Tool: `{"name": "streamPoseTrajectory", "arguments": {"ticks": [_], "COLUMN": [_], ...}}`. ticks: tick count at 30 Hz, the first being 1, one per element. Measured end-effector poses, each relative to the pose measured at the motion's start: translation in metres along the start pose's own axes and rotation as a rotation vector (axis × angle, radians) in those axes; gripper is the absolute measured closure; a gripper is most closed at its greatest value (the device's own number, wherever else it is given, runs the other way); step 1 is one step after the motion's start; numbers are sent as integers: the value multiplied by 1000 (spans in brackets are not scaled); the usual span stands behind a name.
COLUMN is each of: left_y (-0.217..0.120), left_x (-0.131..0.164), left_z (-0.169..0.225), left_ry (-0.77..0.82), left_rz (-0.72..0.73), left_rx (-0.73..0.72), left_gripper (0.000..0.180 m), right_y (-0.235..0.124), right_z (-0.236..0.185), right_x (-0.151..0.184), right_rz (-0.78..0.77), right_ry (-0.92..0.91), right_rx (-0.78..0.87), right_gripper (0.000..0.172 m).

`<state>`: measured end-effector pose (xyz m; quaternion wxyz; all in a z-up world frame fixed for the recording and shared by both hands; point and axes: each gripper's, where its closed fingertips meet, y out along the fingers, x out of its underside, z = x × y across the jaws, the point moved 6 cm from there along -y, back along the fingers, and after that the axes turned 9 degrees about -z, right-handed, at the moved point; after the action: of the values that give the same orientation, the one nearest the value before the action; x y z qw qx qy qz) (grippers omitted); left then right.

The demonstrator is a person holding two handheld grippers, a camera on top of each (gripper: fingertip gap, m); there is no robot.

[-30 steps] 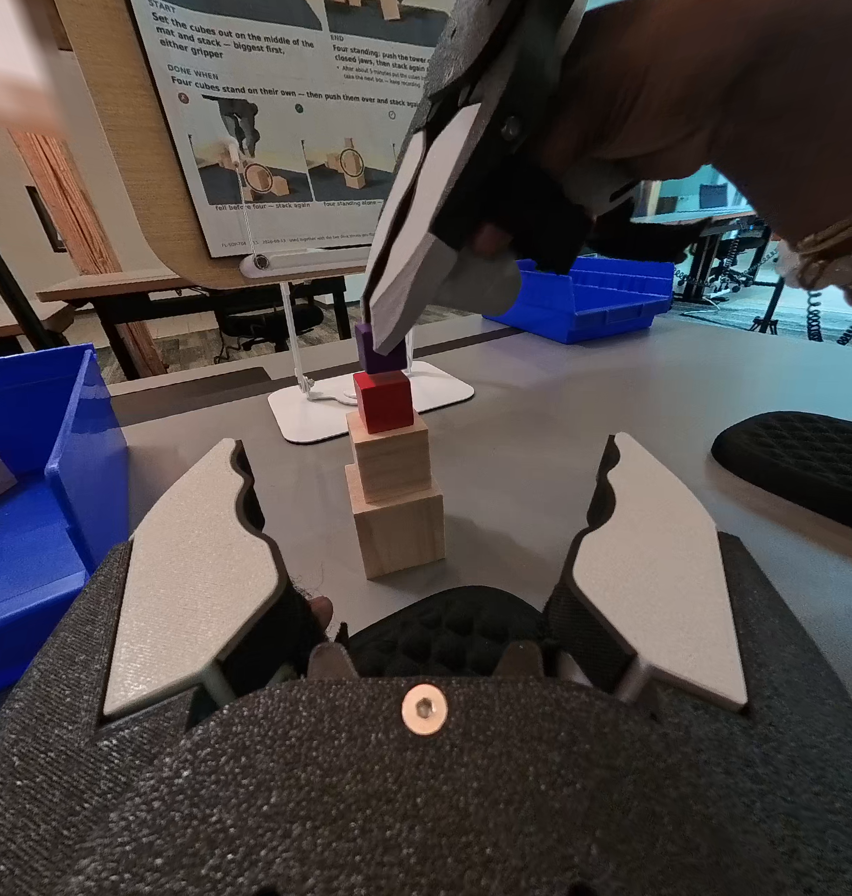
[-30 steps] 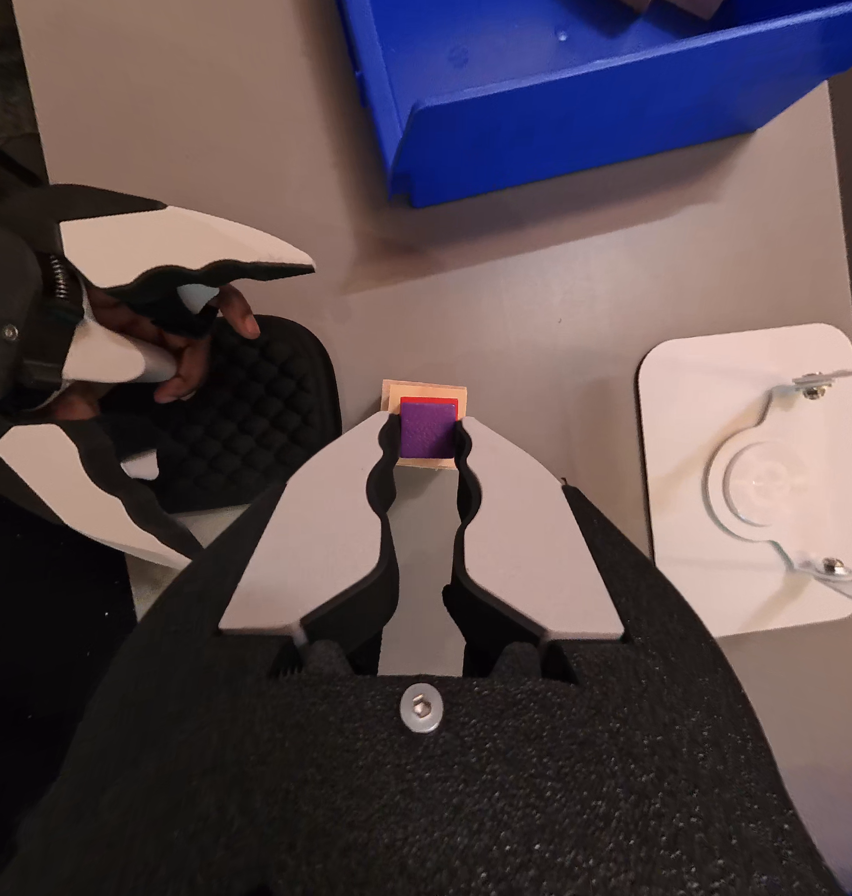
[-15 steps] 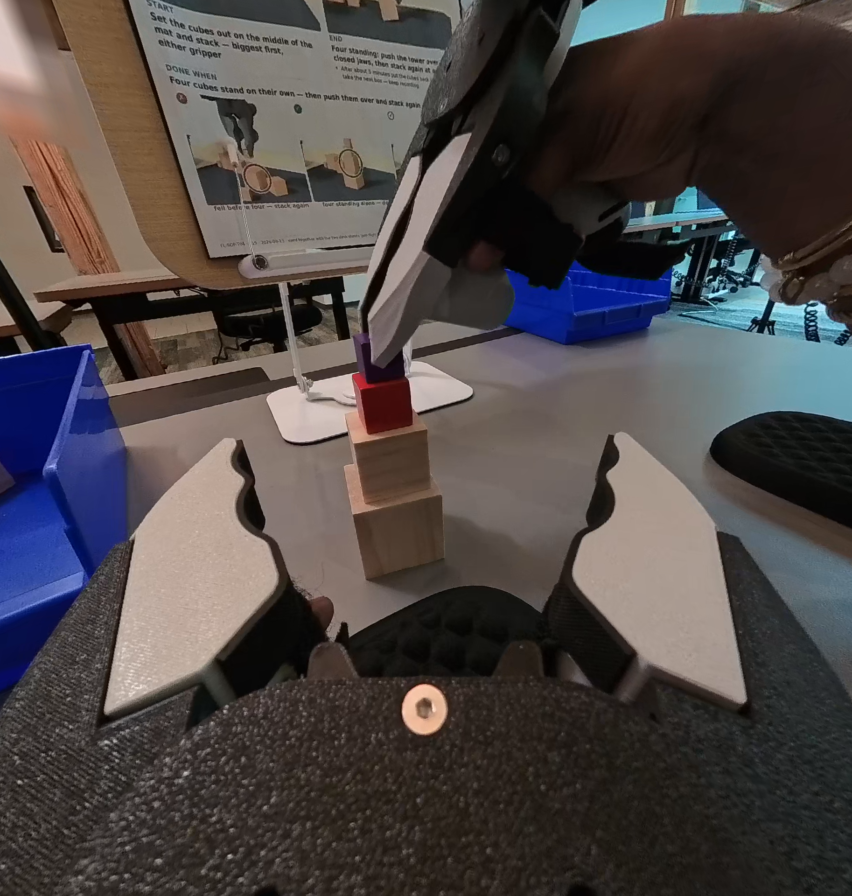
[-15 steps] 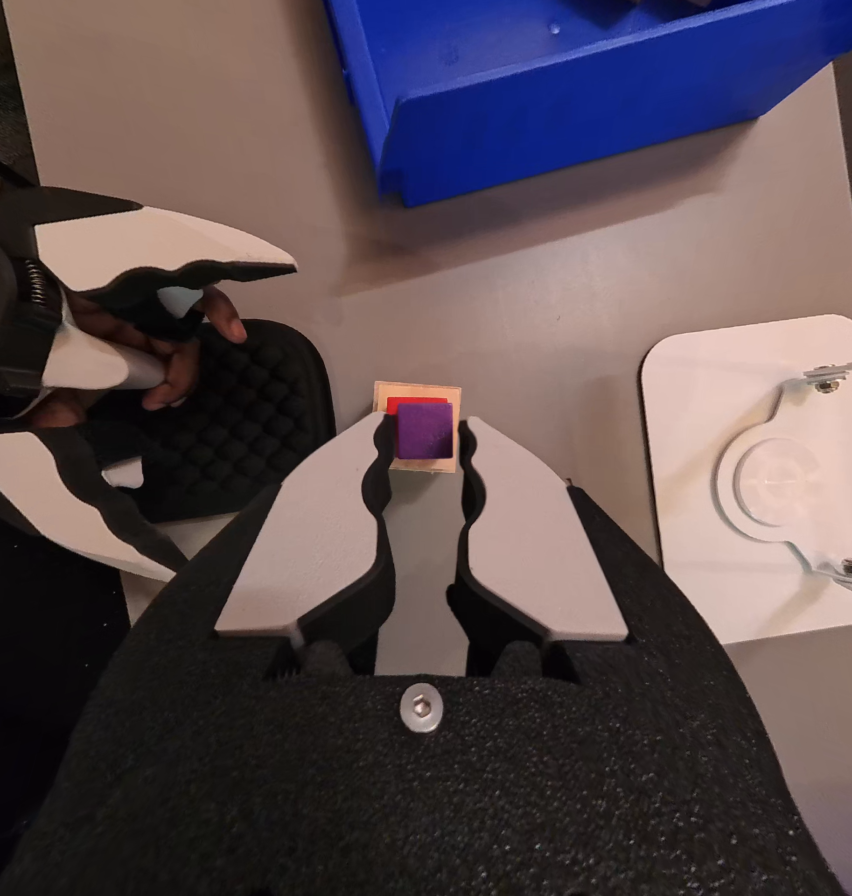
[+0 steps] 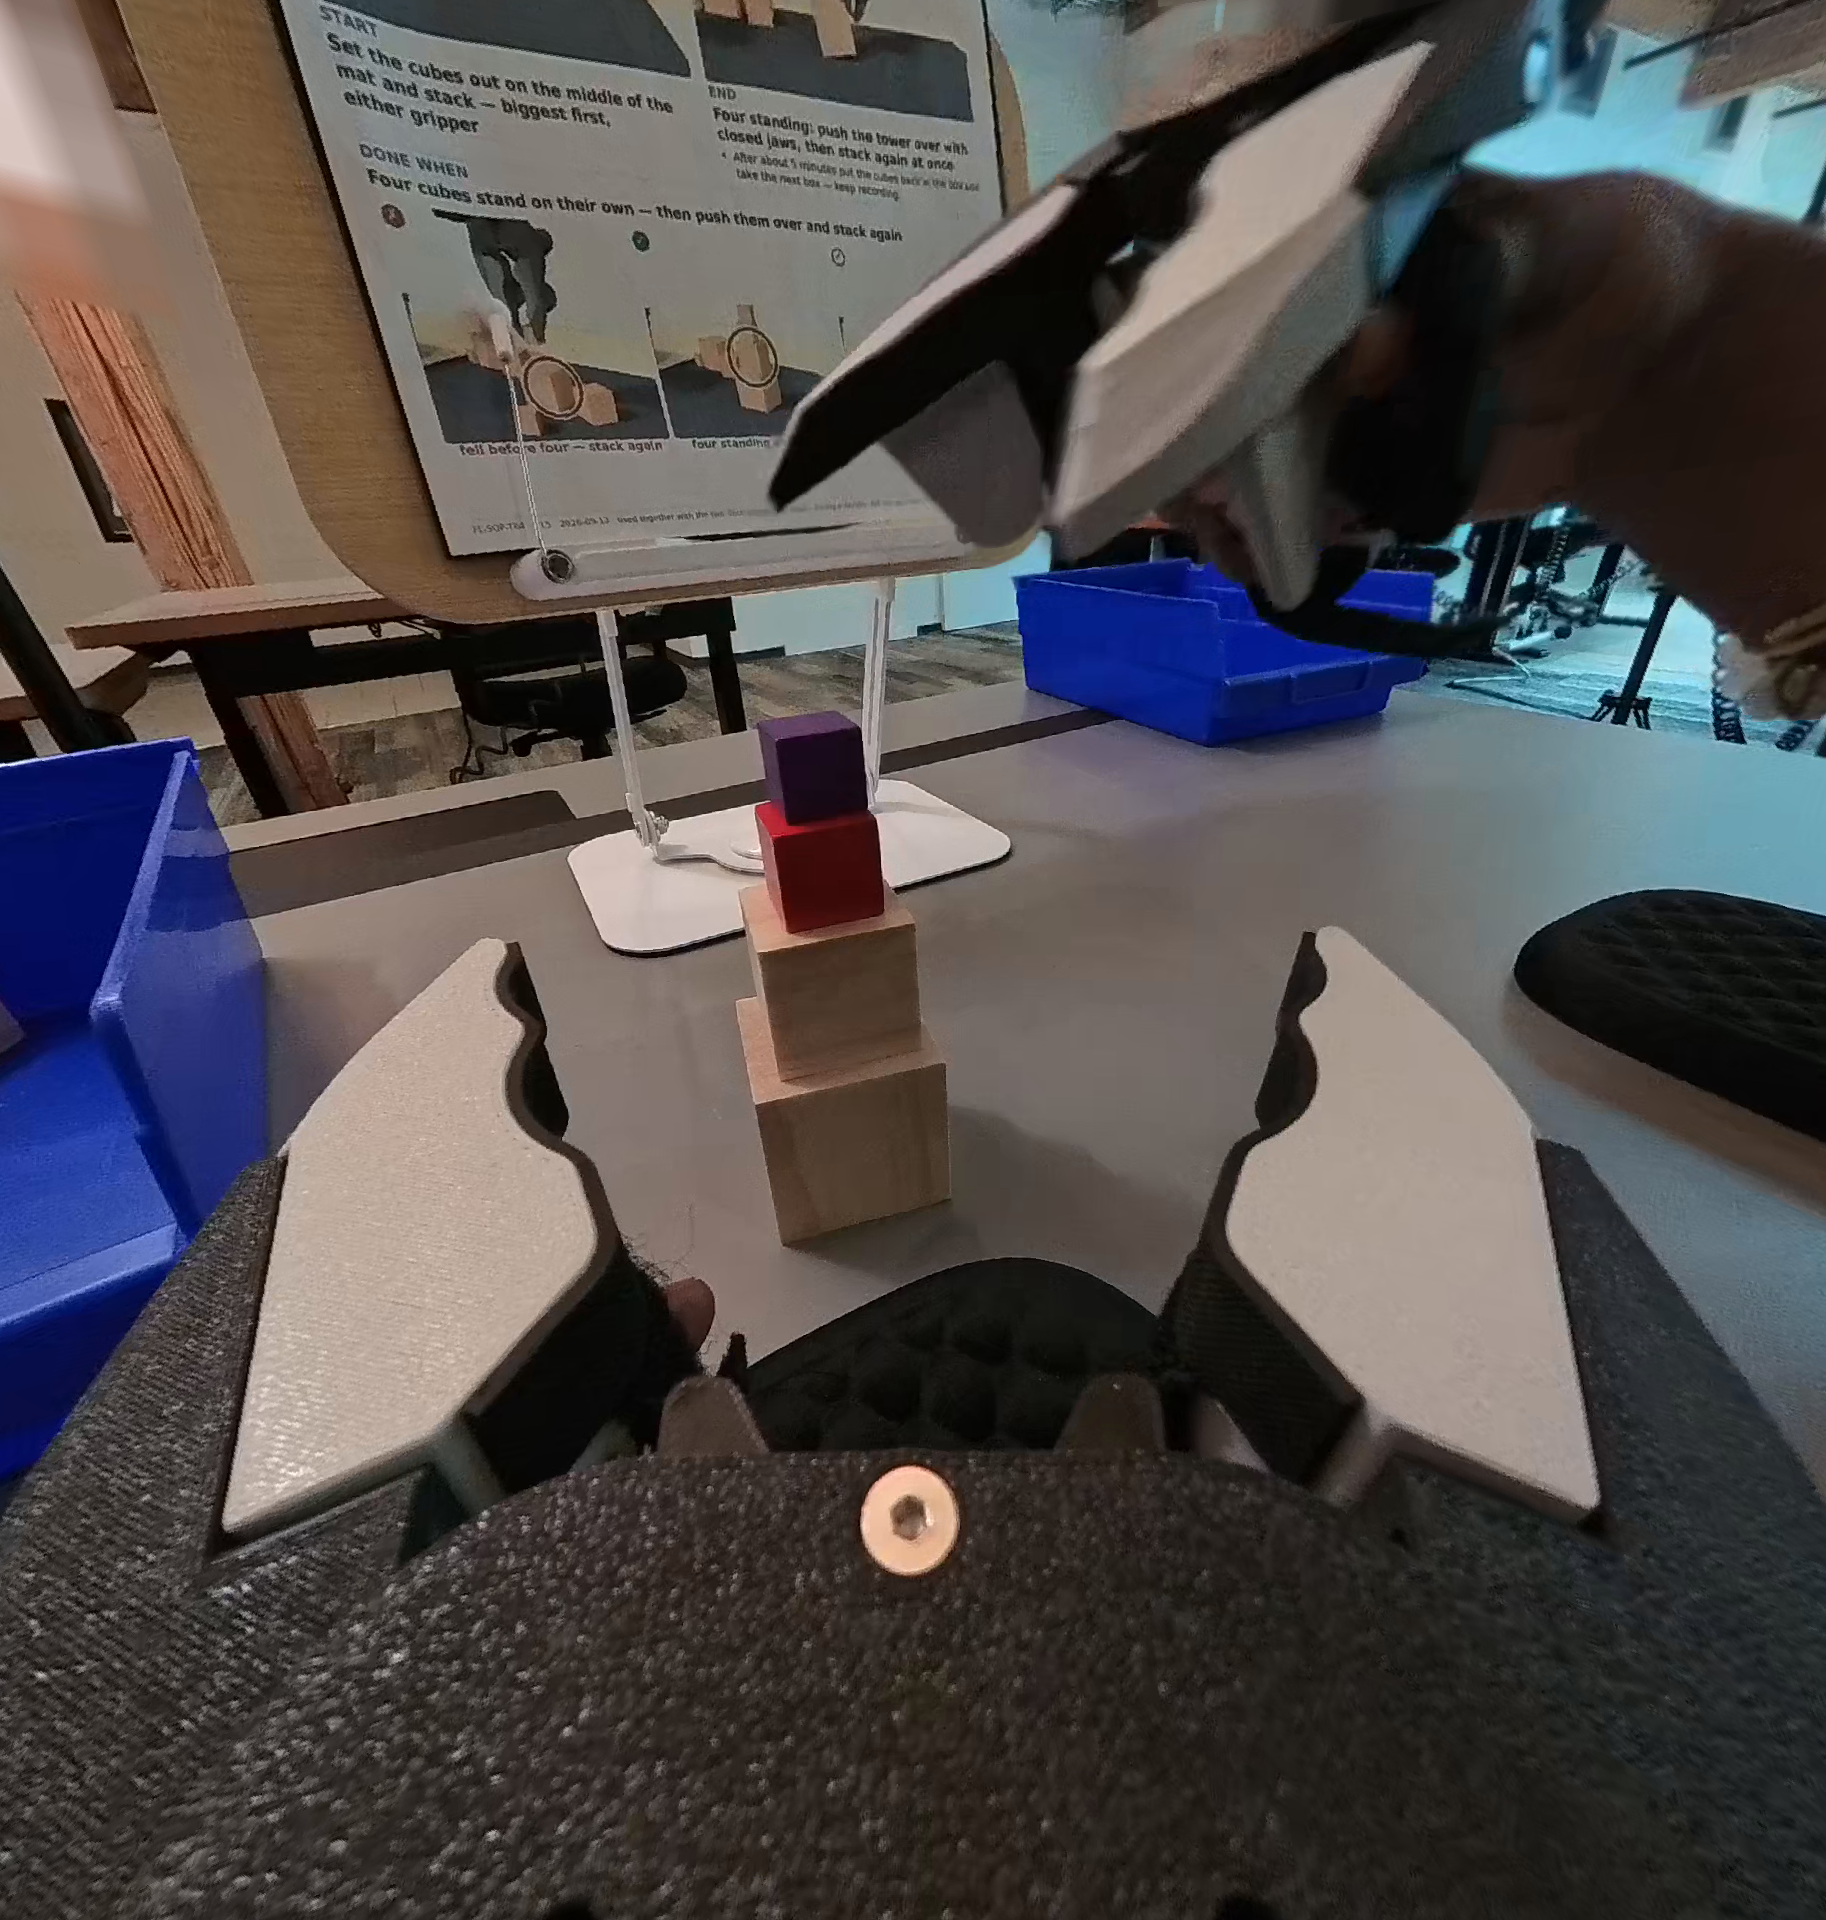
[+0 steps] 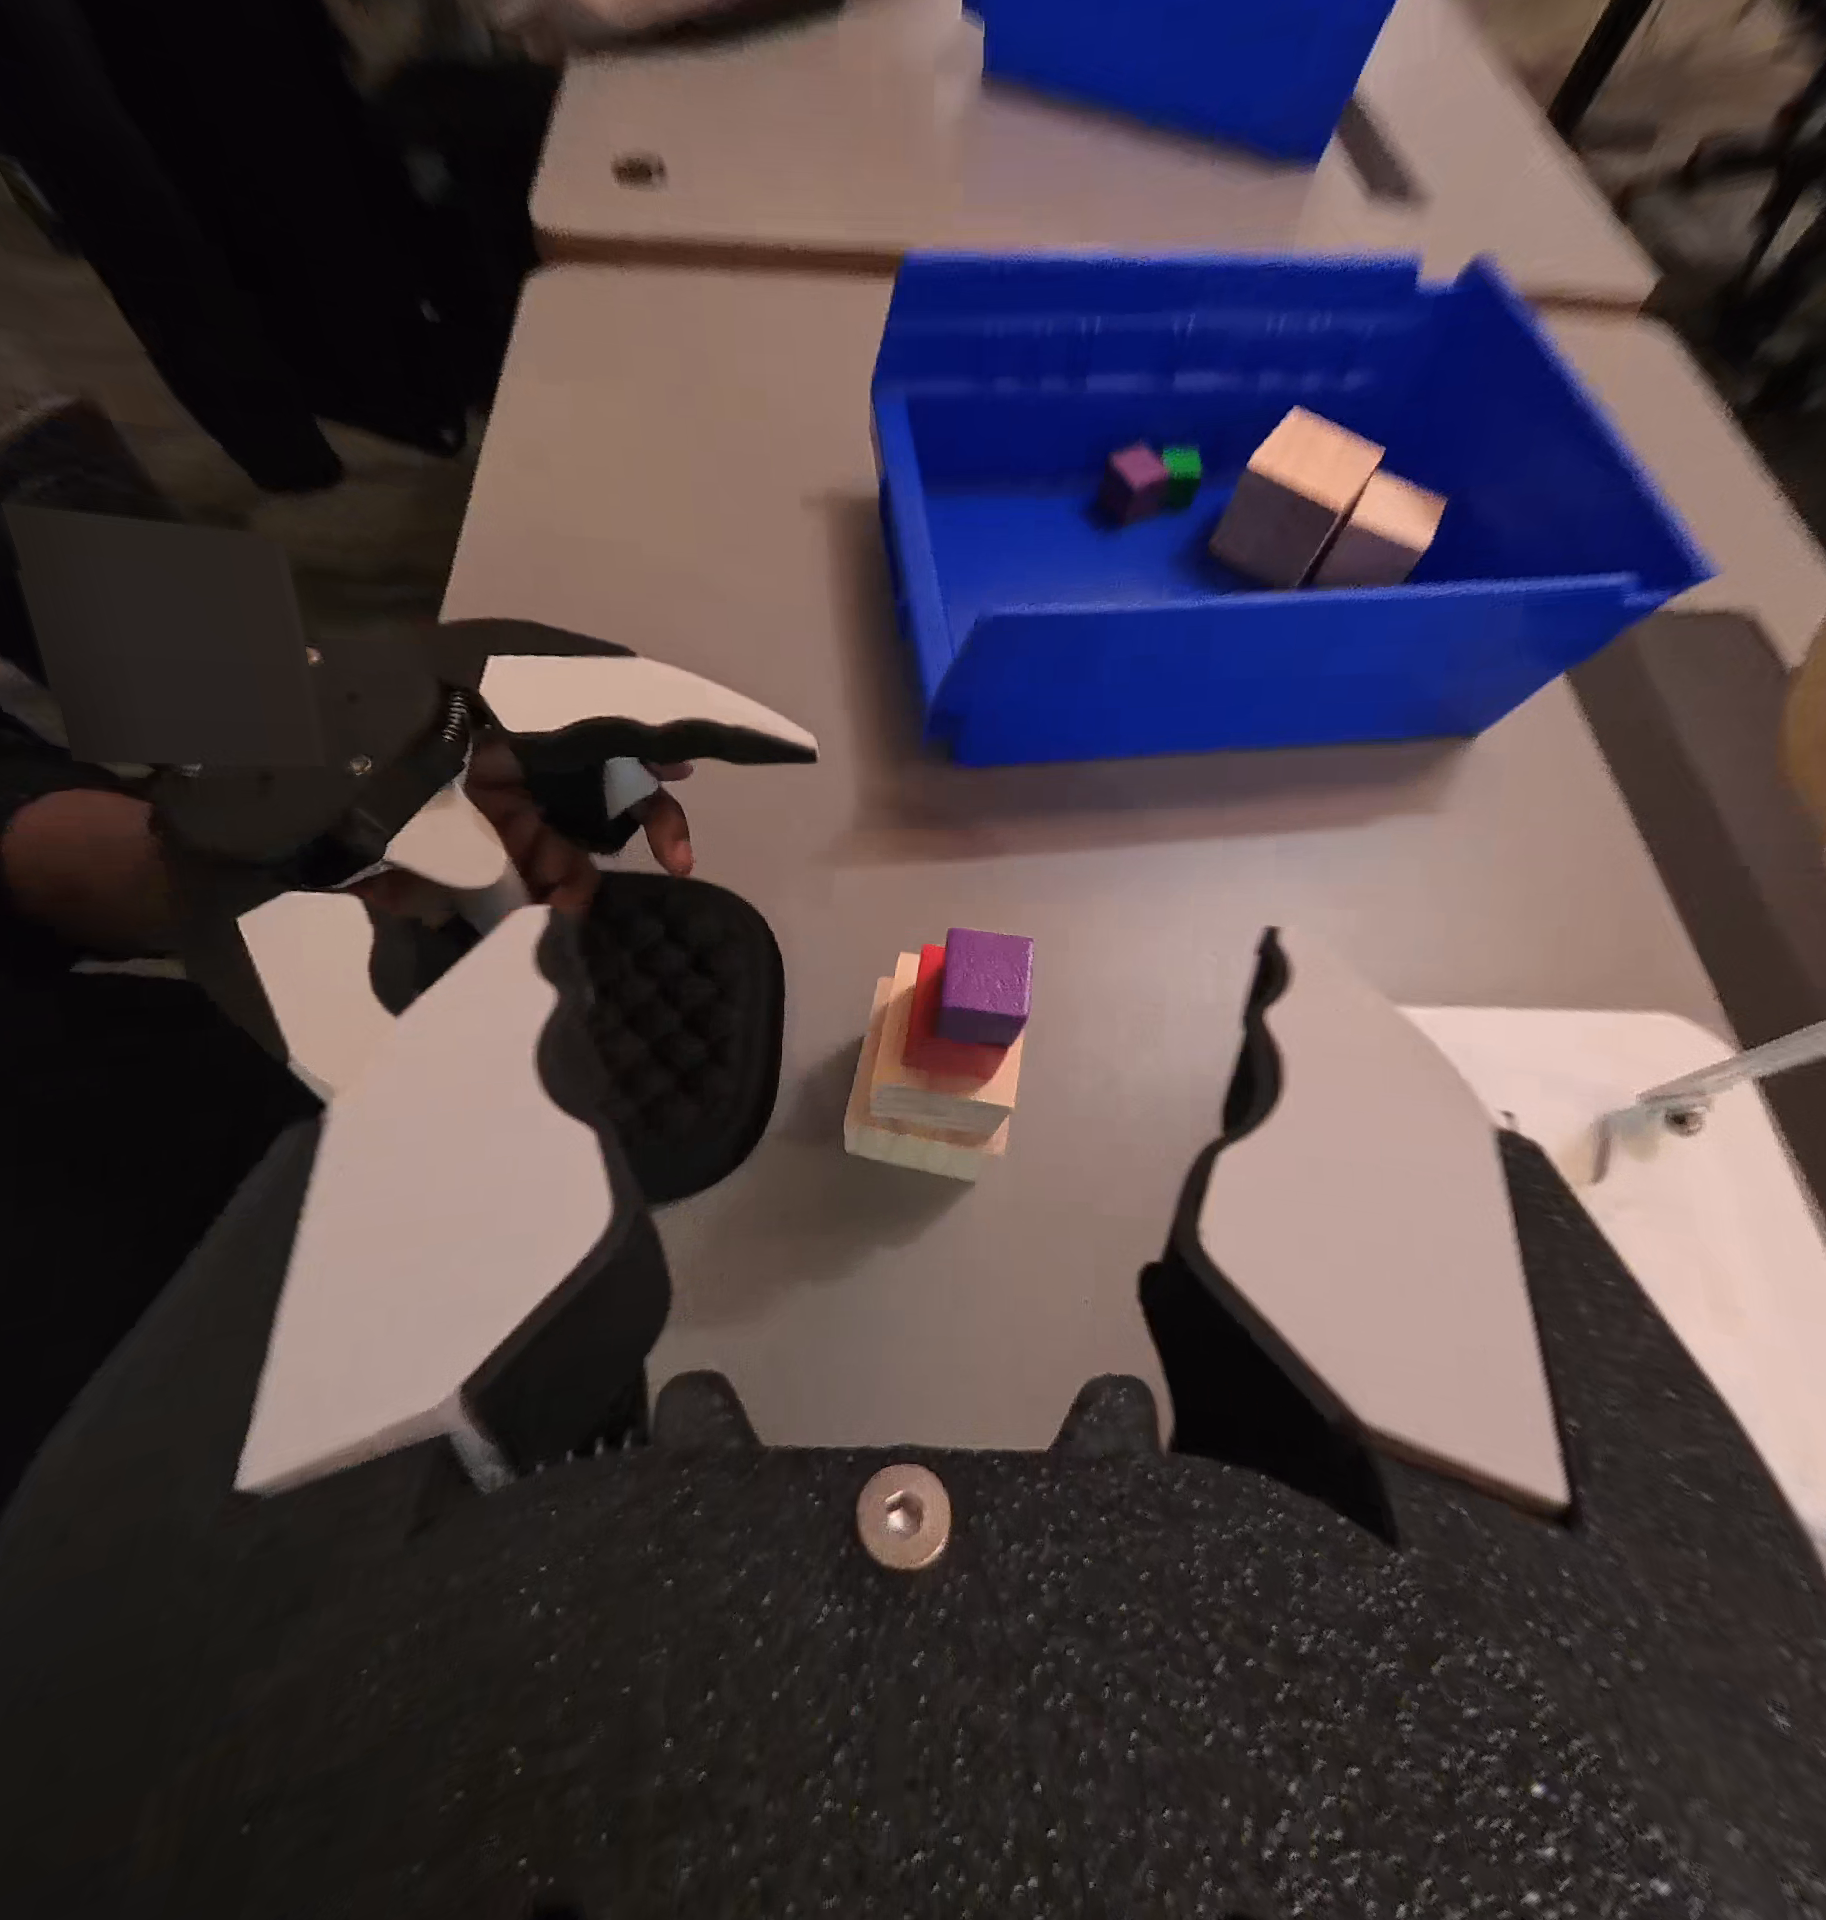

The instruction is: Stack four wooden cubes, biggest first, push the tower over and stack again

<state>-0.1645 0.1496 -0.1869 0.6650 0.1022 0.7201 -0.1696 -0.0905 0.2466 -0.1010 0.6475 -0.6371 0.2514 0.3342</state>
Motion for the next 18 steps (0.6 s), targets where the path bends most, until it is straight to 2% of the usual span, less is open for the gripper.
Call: {"name": "streamPoseTrajectory", "arguments": {"ticks": [3, 4, 9, 14, 18], "left_y": [0, 0, 0, 0, -1], "left_x": [0, 0, 0, 0, -1], "left_z": [0, 0, 0, -1, 0], "left_ry": [0, 0, 2, -5, 5], "left_rz": [1, 2, 4, 3, 11], "left_rx": [-2, -3, -3, -11, -14], "left_gripper": [49, 49, 49, 49, 48], "right_y": [-15, -20, -38, -35, -41], "right_z": [1, 1, 11, 25, 29], "right_x": [16, 23, 65, 121, 146], "right_rz": [143, 188, 370, 407, 544], "right_ry": [-46, -56, -47, -36, -34], "right_rx": [42, 48, 45, 26, 3], "right_gripper": [28, 27, 28, 30, 43]}}
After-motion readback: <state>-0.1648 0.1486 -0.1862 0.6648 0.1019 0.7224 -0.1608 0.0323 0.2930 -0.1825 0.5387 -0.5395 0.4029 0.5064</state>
